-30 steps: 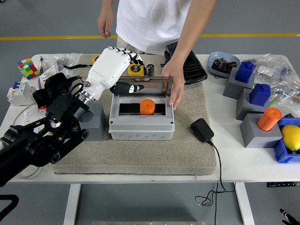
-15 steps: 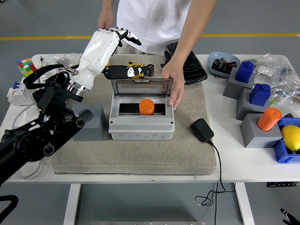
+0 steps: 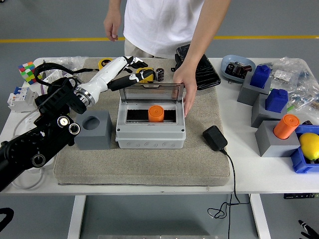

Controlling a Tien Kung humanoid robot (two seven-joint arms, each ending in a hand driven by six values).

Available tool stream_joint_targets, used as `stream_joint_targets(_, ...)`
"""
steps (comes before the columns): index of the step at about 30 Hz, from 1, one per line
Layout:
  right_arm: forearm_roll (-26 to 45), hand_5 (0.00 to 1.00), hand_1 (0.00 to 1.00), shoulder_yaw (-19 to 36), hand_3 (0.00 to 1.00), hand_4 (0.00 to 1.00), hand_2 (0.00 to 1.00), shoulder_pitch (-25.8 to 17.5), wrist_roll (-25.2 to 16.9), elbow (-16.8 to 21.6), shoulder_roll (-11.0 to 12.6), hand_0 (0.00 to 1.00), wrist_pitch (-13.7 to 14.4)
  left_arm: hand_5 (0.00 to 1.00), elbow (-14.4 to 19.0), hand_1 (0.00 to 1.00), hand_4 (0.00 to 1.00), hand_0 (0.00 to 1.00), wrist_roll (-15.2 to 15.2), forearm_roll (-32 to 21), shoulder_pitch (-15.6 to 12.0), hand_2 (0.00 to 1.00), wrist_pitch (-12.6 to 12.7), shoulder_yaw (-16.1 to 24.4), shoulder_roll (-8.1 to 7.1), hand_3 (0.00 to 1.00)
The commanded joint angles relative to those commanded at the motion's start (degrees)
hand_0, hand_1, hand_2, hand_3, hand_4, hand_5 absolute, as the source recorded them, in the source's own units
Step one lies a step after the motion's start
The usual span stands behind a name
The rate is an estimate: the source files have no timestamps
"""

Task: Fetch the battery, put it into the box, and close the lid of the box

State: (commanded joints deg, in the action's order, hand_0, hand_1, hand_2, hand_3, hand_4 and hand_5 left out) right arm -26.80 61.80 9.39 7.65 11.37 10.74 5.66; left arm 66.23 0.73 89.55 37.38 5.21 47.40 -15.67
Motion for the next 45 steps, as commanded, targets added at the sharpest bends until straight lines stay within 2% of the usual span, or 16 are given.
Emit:
stream_joint_targets(1,-0.1,0.453,0.668,0.1,0.554,0.964,0.661,0.0,0.0,0.0,0.0,0.662,0.0,0.998,0.7,0.756,0.998,0.638,-0.6,0.3,-0.2,0.752,-0.5,-0.1,-0.32,0.755)
stream_joint_targets(2,-0.1,0.453,0.668,0.2,0.554,0.963,0.661,0.0,0.0,0.0,0.1,0.662,0.0,0.998,1.2,0.676,0.998,0.512,-1.0,0.5,-0.4,0.682,-0.8,-0.2,-0.58,0.718)
stream_joint_targets(7,-0.2,0.453,0.668,0.3,0.554,0.963,0.661,-0.1,0.0,0.0,0.1,0.662,-0.1,0.998,3.8,0.676,0.998,0.512,-2.0,0.8,-1.5,0.682,-1.4,-1.0,-1.91,0.718)
stream_joint_targets(8,-0.3,0.453,0.668,0.4,0.555,0.964,0.661,-0.1,0.0,0.0,0.1,0.662,-0.1,0.998,4.3,0.644,0.998,0.466,-2.1,0.8,-1.8,0.661,-1.4,-1.2,-2.15,0.709)
stream_joint_targets(19,-0.5,0.453,0.668,0.6,0.555,0.963,0.661,0.0,-0.1,0.0,0.2,0.661,-0.2,0.998,9.2,0.647,0.998,0.462,-0.3,1.1,-5.9,0.658,0.0,-3.0,-4.34,0.708)
stream_joint_targets(24,-0.6,0.453,0.668,0.8,0.554,0.963,0.661,-0.1,0.0,0.0,0.2,0.661,-0.3,0.998,11.0,0.647,0.998,0.461,0.7,1.8,-7.7,0.654,0.8,-3.3,-4.79,0.695)
stream_joint_targets(31,-1.2,0.453,0.668,1.1,0.554,0.963,0.660,-0.1,0.2,0.0,0.1,0.661,-0.1,0.998,11.5,0.659,0.998,0.458,2.6,2.7,-9.6,0.655,2.2,-3.8,-4.93,0.694)
stream_joint_targets(45,-1.7,0.453,0.668,1.4,0.555,0.964,0.660,-0.2,0.2,0.1,-0.1,0.661,0.0,0.998,12.3,0.667,0.998,0.444,3.9,3.6,-10.9,0.660,3.2,-4.1,-5.08,0.694)
